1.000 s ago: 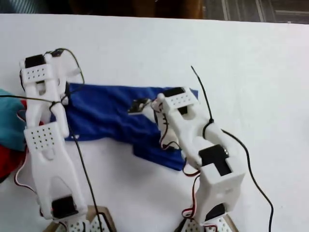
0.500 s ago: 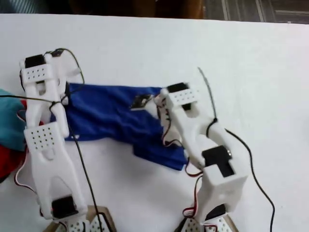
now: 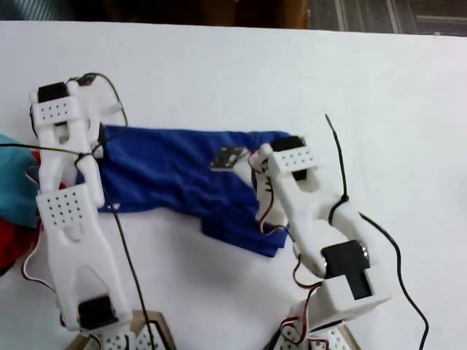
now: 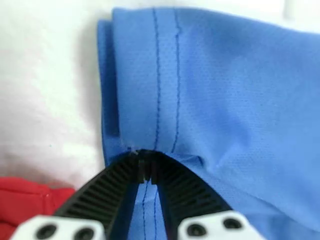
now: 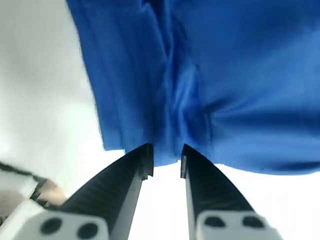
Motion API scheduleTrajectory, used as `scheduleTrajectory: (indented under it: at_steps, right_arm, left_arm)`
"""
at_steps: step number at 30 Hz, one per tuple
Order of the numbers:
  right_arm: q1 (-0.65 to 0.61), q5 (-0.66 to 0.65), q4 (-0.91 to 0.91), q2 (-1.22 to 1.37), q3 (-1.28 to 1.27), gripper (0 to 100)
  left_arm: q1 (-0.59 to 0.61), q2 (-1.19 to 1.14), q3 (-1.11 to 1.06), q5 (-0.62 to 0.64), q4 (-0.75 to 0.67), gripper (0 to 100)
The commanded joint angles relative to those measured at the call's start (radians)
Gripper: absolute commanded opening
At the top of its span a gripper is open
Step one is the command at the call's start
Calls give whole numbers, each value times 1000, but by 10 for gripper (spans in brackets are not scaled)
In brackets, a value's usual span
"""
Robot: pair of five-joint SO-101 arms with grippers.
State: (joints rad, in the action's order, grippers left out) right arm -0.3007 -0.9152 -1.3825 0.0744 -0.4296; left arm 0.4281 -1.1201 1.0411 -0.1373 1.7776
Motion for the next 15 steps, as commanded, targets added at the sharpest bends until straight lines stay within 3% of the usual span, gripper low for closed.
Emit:
scheduleTrajectory:
  at_steps: [1,6,15]
  right_arm:
    - [12,-11,30,-13,2,104]
    - [12,-9,54,39,2,11]
    - [18,-9,53,28,9,19]
  left_arm:
    - [25,-6,13,-14,11,25]
    - [25,-6,13,-14,11,25]
    - [25,-6,12,-14,11,25]
